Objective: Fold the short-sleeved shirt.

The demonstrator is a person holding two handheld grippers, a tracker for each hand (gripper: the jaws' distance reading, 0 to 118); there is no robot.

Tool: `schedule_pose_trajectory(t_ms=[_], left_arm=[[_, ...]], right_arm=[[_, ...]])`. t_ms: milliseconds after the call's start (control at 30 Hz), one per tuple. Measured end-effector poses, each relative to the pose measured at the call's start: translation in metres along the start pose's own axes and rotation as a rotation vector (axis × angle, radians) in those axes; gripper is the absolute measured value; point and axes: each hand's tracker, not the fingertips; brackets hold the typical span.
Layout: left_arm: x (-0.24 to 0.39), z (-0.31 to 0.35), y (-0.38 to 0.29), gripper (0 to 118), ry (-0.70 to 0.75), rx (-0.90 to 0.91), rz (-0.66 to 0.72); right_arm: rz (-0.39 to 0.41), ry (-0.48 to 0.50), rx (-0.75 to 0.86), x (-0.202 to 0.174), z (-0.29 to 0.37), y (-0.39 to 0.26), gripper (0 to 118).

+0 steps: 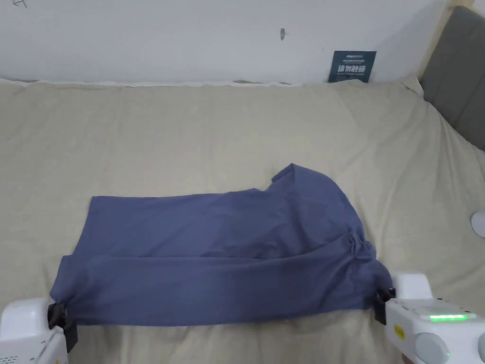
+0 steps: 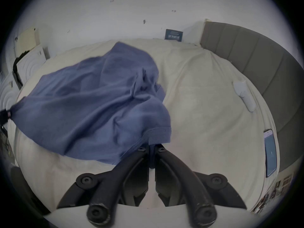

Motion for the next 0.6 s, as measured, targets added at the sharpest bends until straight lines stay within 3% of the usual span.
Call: schedule_pose_trajectory(t_ms=[167, 267, 433, 600], left_arm=[[-0.015, 0.019, 0.011, 6, -0.051, 0.013, 0.001], [-0.044, 0.026, 0.010, 6, -0.189, -0.006, 0.117], [-0.072, 0.060, -0.010, 6, -0.150, -0.018, 0.098], [-0.083, 0.048, -0.064, 6, -0.167, -0.117, 0.146]], right_arm=[[-0.015, -0.008, 0.068, 0.005, 0.052, 0.011, 4], [0.063, -0.051, 0.083, 0.003, 0.079, 0.005, 4], [0.095, -0.048, 0.060, 0.006, 0.107, -0.034, 4], [0.099, -0.018, 0.006, 0.001, 0.094, -0.084, 5]])
